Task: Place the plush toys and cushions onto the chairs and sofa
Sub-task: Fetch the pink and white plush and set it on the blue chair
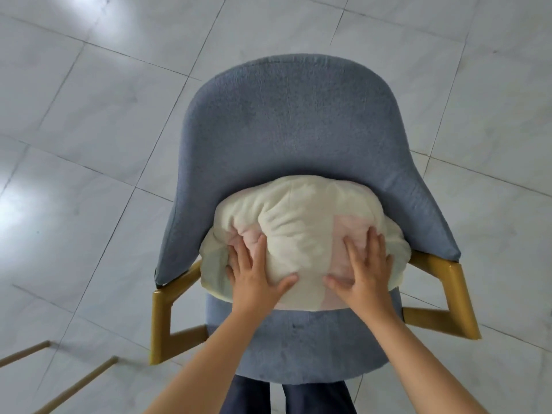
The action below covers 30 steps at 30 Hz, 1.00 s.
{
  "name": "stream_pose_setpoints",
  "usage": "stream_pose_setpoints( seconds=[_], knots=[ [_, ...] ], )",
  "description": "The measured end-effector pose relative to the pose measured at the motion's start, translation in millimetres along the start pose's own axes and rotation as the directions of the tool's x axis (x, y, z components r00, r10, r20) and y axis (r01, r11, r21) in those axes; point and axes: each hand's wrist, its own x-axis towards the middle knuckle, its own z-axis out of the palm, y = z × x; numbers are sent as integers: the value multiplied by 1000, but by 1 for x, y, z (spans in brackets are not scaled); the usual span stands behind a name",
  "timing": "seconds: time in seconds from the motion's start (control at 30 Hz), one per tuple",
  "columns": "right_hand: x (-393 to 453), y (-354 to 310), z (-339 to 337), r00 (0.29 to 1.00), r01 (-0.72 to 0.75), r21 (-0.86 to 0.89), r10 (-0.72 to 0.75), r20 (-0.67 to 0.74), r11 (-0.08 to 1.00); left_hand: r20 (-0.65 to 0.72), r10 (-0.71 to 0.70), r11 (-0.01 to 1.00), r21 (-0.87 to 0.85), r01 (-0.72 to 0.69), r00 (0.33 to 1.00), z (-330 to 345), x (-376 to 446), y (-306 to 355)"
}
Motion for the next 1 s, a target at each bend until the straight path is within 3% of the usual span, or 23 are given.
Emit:
stream_pose_setpoints(
  seconds=[0.07,0.17,0.23,0.3,0.5,0.7,0.77,0.9,1.0],
  knots=[
    [-23,9,-6,1000,0,29,1,-31,1000,-13,28,999,-21,-29,1000,0,-18,-13],
    [-49,8,-8,989,-140,19,139,41,990,-169,-22,990,-141,-2,985,9,-41,-25],
    [-51,4,-2,973,-215,15,213,88,977,-116,-176,967,-207,150,978,16,-48,-27],
    [-39,1,11,958,-277,30,274,89,960,-30,-287,947,-161,279,957,26,-42,-28],
    [-4,5,35,895,-407,22,393,211,913,123,-419,908,66,414,900,43,13,-20],
    [0,12,42,896,-370,-86,379,231,925,198,-370,923,186,336,908,48,25,-34],
    [-3,8,29,877,-384,-72,388,284,921,198,-310,949,125,290,930,42,19,-37],
    [-28,0,-3,915,-326,-43,326,238,945,111,-137,979,-136,152,984,6,-27,-39],
    [-57,-13,-27,944,-255,-25,255,212,966,30,-31,983,-182,36,999,-18,-74,-49]
  ],
)
